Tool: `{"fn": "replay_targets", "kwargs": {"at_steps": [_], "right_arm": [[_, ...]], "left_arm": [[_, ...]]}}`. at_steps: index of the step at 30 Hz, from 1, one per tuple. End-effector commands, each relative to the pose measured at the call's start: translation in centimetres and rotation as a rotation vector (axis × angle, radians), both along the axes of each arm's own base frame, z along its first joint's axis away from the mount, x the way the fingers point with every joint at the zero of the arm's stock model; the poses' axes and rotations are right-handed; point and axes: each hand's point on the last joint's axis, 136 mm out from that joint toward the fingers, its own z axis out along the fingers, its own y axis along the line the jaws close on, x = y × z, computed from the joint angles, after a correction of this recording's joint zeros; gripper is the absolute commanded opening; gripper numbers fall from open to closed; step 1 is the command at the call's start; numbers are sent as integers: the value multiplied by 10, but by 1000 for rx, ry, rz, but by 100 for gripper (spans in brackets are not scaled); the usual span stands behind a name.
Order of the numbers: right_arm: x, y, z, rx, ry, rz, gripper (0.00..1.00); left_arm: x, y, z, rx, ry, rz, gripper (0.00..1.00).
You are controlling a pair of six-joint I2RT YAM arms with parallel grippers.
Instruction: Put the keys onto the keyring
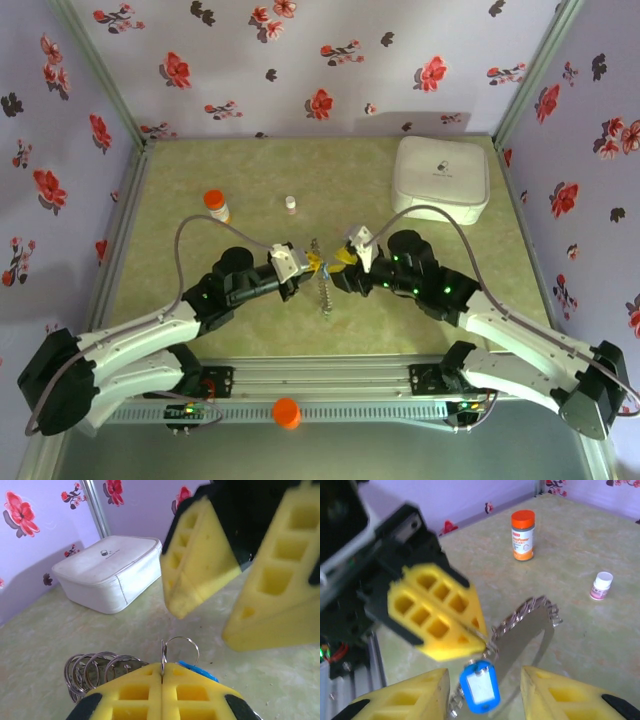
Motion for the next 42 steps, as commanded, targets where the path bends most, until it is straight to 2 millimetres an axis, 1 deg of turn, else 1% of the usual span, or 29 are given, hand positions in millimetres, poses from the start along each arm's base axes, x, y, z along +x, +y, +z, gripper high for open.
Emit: {"fn": "replay_targets", "kwargs": {"at_steps": [1, 3, 5, 8, 12, 15, 19, 25, 27, 30, 32, 36, 40, 42], "right_arm": [[19, -6, 16, 80, 210, -203, 40], [21, -12, 9, 39, 291, -257, 38], [21, -15, 9, 63, 356, -291, 35], [21, -11, 10, 117, 440, -296, 34], [21, -2, 10, 120, 507, -272, 36], [22, 2, 12, 123, 523, -263, 35], [28, 4, 11, 137, 537, -273, 31], [34, 12, 12, 157, 552, -259, 22], [35, 13, 13, 167, 555, -255, 19], [35, 12, 12, 168, 556, -257, 13], [37, 9, 9, 159, 558, -277, 7], [42, 0, 0, 145, 576, -324, 1], [46, -3, -14, 134, 638, -342, 0], [44, 1, -21, 130, 669, -318, 0]], "left_arm": [[14, 1, 24, -68, -103, 60, 0], [20, 3, 26, -78, -114, 92, 0], [24, 4, 27, -85, -120, 117, 0], [28, 5, 26, -88, -120, 133, 0], [28, 3, 25, -96, -105, 129, 0], [28, 3, 25, -99, -101, 131, 0], [28, 2, 26, -104, -100, 130, 0], [27, 1, 25, -104, -97, 122, 0], [27, 1, 25, -104, -96, 124, 0], [26, 1, 27, -115, -94, 121, 0], [26, 1, 30, -122, -95, 118, 0], [24, 2, 36, -139, -101, 115, 0], [18, 0, 43, -163, -109, 81, 0], [14, -1, 48, -180, -111, 57, 0]]}}
